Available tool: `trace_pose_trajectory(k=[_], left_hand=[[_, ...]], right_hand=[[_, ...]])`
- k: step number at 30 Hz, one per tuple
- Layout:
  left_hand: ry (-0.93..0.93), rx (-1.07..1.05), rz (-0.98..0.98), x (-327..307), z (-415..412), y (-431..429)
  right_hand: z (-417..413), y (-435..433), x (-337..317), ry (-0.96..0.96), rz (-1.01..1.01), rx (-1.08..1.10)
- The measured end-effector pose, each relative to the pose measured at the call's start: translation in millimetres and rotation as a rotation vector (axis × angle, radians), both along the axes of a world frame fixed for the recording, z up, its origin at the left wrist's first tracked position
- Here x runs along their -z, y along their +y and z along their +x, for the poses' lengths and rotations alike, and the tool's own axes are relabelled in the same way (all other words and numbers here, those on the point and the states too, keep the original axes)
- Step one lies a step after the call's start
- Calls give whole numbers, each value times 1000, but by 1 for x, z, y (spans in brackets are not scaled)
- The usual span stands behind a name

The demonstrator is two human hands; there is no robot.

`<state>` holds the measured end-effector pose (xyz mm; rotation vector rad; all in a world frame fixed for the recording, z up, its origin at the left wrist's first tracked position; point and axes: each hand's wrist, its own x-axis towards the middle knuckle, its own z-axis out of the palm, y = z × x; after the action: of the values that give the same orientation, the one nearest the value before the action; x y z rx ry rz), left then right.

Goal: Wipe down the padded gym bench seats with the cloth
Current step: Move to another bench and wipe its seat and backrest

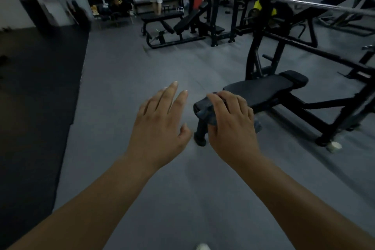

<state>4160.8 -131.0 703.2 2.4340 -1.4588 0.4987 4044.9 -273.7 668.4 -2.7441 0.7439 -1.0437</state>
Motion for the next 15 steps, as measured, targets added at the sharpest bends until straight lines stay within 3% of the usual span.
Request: trace_pose_trajectory(k=[9, 15], left_hand=[[-30, 17, 37, -11, 251, -126], [-54, 132, 48, 3, 425, -224]], right_hand=[[257, -123, -1, 11, 51, 6], [411, -205, 19, 6, 52, 143]])
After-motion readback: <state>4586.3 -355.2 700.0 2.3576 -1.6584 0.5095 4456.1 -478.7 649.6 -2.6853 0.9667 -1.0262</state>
